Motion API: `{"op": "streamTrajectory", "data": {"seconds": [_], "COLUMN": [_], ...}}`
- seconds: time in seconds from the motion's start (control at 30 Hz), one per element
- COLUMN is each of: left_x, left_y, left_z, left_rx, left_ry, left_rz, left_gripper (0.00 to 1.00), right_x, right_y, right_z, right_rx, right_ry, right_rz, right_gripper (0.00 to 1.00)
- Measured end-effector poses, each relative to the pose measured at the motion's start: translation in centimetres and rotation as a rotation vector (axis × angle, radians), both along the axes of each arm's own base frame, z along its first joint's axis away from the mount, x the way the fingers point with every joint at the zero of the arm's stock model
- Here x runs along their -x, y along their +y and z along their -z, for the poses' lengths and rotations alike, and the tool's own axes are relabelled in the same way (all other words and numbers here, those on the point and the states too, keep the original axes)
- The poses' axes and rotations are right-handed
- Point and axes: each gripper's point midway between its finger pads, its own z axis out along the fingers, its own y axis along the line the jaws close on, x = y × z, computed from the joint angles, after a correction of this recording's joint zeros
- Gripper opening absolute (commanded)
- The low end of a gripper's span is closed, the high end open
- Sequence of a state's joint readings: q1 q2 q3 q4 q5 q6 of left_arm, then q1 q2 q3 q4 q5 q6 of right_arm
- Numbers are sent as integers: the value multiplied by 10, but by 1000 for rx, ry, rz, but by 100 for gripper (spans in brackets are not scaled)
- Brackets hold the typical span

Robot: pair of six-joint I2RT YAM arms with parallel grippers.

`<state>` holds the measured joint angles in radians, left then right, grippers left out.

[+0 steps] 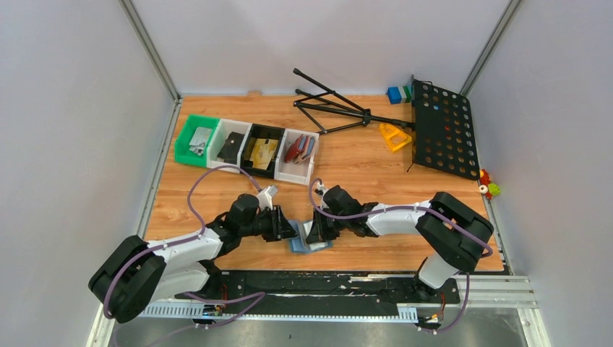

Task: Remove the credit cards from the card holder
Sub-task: Remove the credit card from the card holder.

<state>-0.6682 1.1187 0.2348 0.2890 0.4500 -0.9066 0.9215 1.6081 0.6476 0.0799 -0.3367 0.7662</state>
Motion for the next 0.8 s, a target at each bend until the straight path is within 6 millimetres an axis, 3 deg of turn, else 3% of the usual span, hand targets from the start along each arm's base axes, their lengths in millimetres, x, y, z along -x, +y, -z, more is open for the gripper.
{"op": "streamTrajectory", "data": {"seconds": [0.53,0.63,0.8], "left_x": [5,4,3], "left_y": [4,4,3], "left_z": [-15,-18,-18], "left_rx": [59,66,72], "left_ry": [-66,-76,-78], "left_rz": [-4,-6,-7], "left_gripper": [62,61,48], "right_x": [0,0,0], "right_y": [1,1,1], "right_z": [0,0,0], "right_rx": [-7,-7,-7], "right_ry": [3,3,3], "right_rz": [-2,-2,-2], "right_gripper": [0,0,0]}}
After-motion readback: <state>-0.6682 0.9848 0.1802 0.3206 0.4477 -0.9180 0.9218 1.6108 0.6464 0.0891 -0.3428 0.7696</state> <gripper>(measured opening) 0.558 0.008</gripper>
